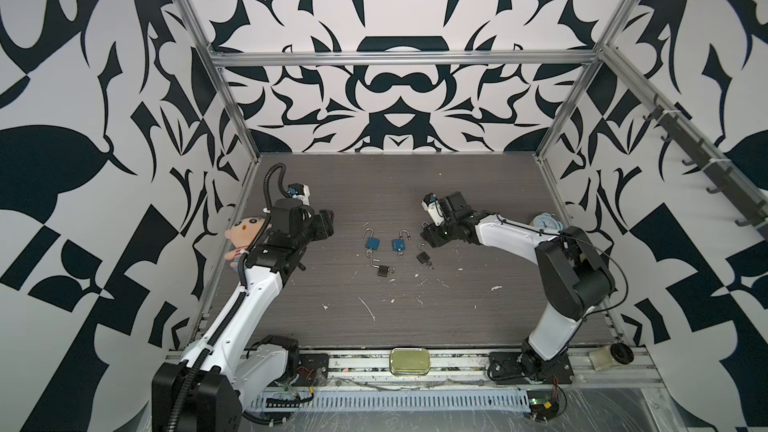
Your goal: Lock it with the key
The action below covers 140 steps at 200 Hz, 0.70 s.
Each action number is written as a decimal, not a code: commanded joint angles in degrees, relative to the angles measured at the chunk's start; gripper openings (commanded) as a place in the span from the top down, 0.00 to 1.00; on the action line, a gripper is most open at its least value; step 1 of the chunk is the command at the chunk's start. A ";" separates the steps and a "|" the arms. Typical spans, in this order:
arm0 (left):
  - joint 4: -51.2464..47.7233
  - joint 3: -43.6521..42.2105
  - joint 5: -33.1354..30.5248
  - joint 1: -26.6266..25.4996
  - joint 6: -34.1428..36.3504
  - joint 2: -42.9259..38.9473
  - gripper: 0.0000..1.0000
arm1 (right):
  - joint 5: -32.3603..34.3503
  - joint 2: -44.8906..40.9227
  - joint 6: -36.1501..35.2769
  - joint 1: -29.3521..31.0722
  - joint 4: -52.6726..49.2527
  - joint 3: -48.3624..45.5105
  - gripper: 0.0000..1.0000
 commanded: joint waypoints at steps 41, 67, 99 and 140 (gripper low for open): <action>-2.10 -0.80 0.61 -0.15 0.87 -1.24 0.34 | 3.37 4.27 -0.40 1.81 -2.86 6.31 0.42; -2.56 -0.66 0.43 -0.15 1.37 -1.24 0.34 | 4.66 5.72 -0.84 1.99 -3.28 7.32 0.47; -2.64 -0.63 0.51 -0.16 1.47 -1.13 0.34 | 5.62 7.28 -1.28 2.05 -3.91 8.44 0.53; -2.64 -0.40 0.34 -0.14 1.76 -0.73 0.34 | 5.75 8.46 -1.37 2.08 -4.27 8.93 0.54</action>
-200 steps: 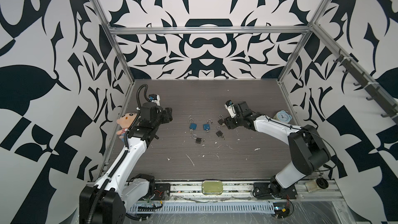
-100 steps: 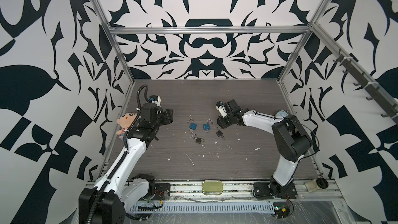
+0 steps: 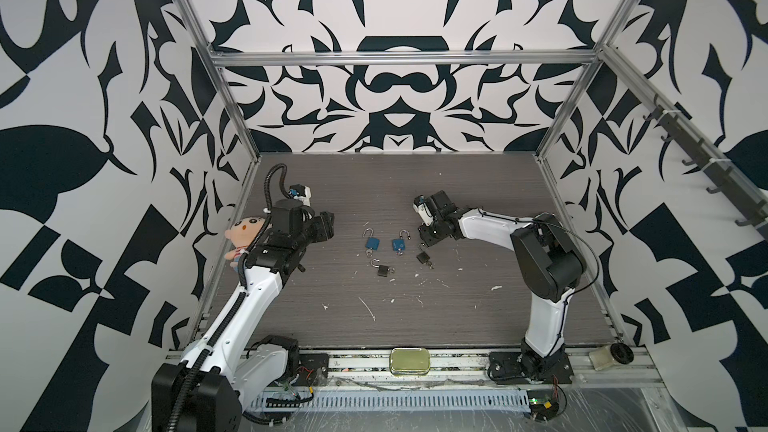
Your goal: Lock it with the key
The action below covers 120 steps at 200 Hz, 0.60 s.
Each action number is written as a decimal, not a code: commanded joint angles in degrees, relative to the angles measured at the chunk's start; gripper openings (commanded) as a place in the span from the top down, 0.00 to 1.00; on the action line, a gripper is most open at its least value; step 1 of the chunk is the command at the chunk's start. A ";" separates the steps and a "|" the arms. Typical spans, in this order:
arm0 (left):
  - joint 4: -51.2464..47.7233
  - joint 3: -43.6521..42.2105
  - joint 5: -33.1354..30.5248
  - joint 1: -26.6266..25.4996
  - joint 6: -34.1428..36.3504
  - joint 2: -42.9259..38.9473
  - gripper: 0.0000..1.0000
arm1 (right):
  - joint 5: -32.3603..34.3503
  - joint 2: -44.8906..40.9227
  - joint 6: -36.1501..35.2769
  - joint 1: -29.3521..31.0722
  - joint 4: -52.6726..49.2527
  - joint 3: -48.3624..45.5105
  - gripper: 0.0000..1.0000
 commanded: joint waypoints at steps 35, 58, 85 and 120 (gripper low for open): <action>-1.44 -0.26 -0.45 -0.14 0.85 -0.47 0.34 | 1.46 0.41 -0.59 0.53 -1.55 2.14 0.54; -1.70 -0.31 -0.56 -0.18 1.04 -0.63 0.34 | 1.90 0.55 -0.58 0.75 -1.82 2.18 0.68; -2.13 -0.22 -0.56 -0.12 1.07 -0.97 0.35 | 2.29 0.06 -0.65 1.14 -2.15 2.18 0.94; -4.06 0.78 -0.12 -0.14 0.92 -1.48 0.37 | 2.54 -2.75 -1.15 2.28 -2.78 2.18 1.00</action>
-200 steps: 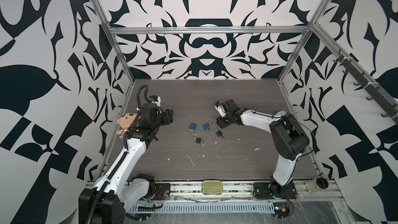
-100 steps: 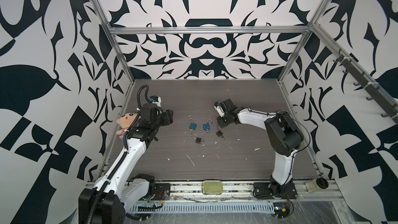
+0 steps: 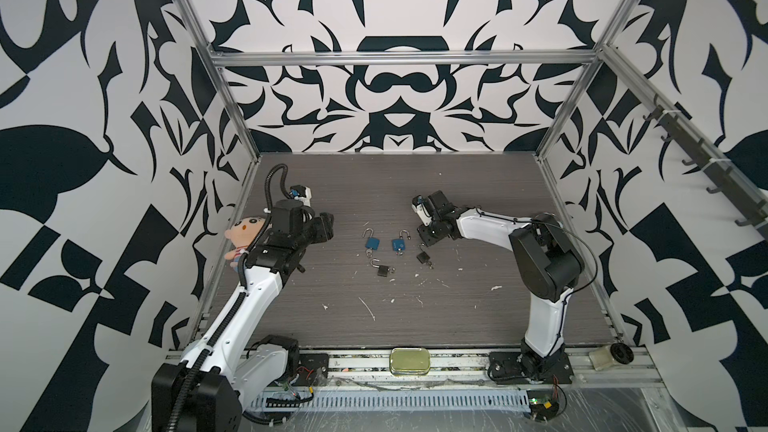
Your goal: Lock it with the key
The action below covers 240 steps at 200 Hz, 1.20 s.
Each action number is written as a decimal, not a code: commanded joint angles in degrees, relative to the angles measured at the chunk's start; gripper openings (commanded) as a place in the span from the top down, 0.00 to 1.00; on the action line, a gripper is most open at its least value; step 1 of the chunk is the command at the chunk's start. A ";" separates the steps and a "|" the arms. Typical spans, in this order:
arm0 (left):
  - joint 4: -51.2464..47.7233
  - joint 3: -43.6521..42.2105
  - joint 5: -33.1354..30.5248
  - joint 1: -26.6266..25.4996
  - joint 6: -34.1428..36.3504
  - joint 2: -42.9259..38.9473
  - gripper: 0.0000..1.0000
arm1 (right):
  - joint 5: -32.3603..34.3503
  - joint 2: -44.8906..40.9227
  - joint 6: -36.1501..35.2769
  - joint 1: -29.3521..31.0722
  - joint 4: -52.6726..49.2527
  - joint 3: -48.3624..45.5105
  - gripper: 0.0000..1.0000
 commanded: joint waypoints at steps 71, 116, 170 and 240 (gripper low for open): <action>-8.71 3.47 4.03 -2.69 -0.06 -1.91 0.41 | 0.55 -13.83 -2.70 5.94 -5.43 2.04 1.00; -8.64 4.21 10.12 -4.63 -4.54 -1.22 0.46 | 2.30 -18.96 -3.74 11.72 -5.37 1.30 1.00; -5.78 5.13 17.21 -9.55 -7.58 0.54 0.47 | 0.63 -22.53 -4.21 17.65 -4.11 0.67 1.00; 4.61 1.63 24.21 -10.66 -14.27 2.66 0.52 | -1.14 -23.48 -3.55 21.01 -1.77 -0.06 1.00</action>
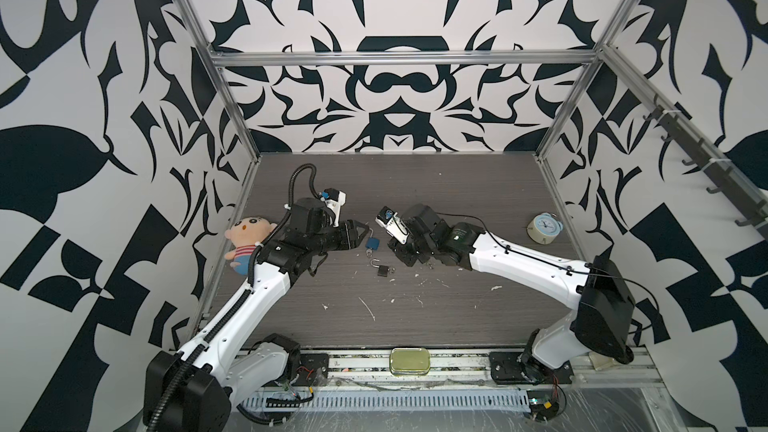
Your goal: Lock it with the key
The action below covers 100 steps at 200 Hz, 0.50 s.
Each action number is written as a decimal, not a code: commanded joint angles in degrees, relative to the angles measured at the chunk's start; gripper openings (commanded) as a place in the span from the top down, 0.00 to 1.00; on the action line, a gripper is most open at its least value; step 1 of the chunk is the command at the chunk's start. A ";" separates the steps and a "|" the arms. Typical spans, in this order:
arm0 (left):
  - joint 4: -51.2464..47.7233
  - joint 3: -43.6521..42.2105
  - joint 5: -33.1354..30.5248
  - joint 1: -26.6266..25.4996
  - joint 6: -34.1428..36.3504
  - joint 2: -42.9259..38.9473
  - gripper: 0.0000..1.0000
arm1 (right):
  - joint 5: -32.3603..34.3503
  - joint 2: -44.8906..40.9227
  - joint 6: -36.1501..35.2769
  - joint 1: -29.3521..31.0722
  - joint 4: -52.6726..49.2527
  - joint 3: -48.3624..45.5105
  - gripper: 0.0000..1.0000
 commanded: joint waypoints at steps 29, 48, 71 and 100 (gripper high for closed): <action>6.84 -0.86 4.15 -1.11 -3.70 3.80 0.54 | -0.65 -2.08 0.82 1.07 3.52 0.73 1.00; 8.41 -0.70 4.71 -2.03 -4.20 5.72 0.55 | -1.15 -2.17 1.41 1.37 3.96 0.79 1.00; 10.56 -0.60 5.03 -3.10 -4.75 7.48 0.57 | -1.19 -2.41 2.06 1.50 4.57 0.67 1.00; 11.68 -0.01 4.87 -4.46 -4.93 9.24 0.58 | -1.48 -2.44 2.69 1.79 4.87 0.54 1.00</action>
